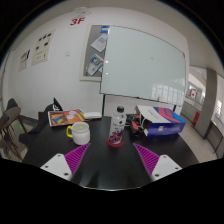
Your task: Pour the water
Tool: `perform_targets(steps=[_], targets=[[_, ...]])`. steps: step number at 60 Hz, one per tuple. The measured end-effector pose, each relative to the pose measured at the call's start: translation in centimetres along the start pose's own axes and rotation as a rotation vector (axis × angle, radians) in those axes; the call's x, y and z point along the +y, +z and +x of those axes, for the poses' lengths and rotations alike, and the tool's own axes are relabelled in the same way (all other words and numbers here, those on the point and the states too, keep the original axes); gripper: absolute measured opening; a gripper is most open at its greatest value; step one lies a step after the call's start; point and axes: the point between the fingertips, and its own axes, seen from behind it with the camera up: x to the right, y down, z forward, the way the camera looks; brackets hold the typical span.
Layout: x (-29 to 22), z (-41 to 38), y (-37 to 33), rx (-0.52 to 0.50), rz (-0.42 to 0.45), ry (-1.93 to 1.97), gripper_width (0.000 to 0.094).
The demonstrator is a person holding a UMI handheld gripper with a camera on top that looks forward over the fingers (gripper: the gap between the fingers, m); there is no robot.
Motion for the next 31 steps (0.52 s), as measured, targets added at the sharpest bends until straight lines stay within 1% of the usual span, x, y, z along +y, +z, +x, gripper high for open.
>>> perform_targets(steps=[7,14,23,31], targets=[[0.8,-0.3,-5.1,0.024,-0.004,-0.003,0.0843],[1.5,-0.4,-8.4,0.031,-0.005,0.005,0.0842],[2.3,-0.4,-10.6,0.039,-0.012,0.010,0.0843],[1.8,0.1,-11.4,0.053,-0.005,-0.007,0.0843]])
